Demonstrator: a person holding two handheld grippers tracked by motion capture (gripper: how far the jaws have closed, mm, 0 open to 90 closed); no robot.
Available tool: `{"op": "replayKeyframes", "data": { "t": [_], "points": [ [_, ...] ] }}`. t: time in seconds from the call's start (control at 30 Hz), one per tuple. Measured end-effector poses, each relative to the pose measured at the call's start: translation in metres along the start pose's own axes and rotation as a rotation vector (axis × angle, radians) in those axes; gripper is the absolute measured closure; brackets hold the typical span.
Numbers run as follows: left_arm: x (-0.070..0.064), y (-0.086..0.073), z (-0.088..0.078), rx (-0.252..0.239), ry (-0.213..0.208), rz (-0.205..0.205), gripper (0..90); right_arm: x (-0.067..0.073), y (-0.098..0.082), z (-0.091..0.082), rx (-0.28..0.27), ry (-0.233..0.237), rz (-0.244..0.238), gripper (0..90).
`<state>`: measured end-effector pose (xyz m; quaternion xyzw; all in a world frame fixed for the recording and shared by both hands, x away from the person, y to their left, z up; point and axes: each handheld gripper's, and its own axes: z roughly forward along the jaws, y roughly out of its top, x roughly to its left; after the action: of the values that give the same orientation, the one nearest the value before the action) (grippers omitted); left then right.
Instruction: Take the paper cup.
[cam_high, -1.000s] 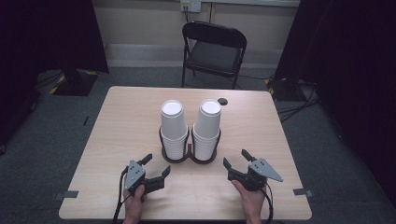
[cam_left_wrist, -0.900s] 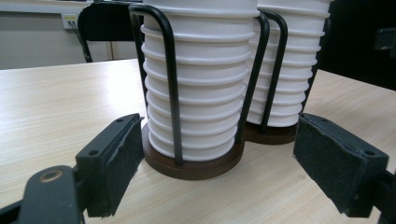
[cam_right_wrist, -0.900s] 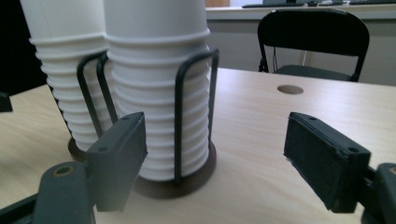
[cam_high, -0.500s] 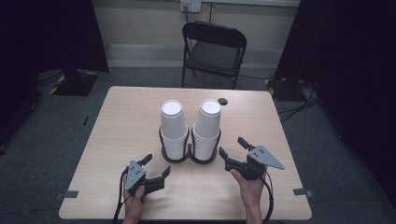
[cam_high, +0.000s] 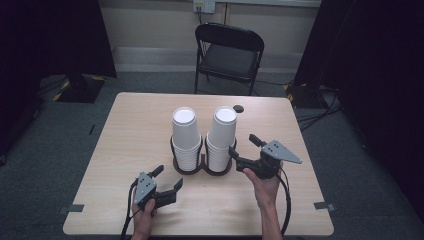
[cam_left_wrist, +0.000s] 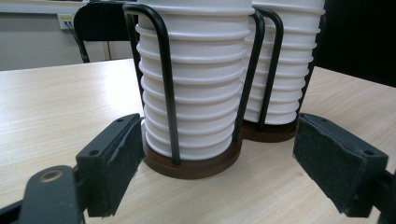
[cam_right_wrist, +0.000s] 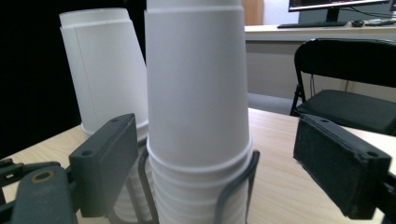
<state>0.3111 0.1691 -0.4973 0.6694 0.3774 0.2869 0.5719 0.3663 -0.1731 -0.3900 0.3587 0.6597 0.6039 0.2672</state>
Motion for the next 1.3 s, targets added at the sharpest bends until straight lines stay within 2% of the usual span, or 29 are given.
{"op": "replayKeyframes", "data": {
  "t": [0.47,0.73,0.97,1.3],
  "points": [
    [0.000,0.000,0.000,-0.007,0.001,-0.002,16.1,0.002,0.032,0.022,-0.003,0.045,-0.028,13.2],
    [-0.001,0.000,0.000,-0.007,0.002,0.001,16.0,0.002,0.047,0.039,-0.002,0.069,-0.019,13.1],
    [0.000,0.000,0.000,-0.007,-0.002,0.001,16.0,0.000,0.050,0.053,0.010,0.074,-0.015,13.2],
    [0.000,0.000,0.000,-0.009,-0.004,0.000,16.1,0.002,0.042,0.075,0.067,0.088,-0.008,12.9]
  ]
}}
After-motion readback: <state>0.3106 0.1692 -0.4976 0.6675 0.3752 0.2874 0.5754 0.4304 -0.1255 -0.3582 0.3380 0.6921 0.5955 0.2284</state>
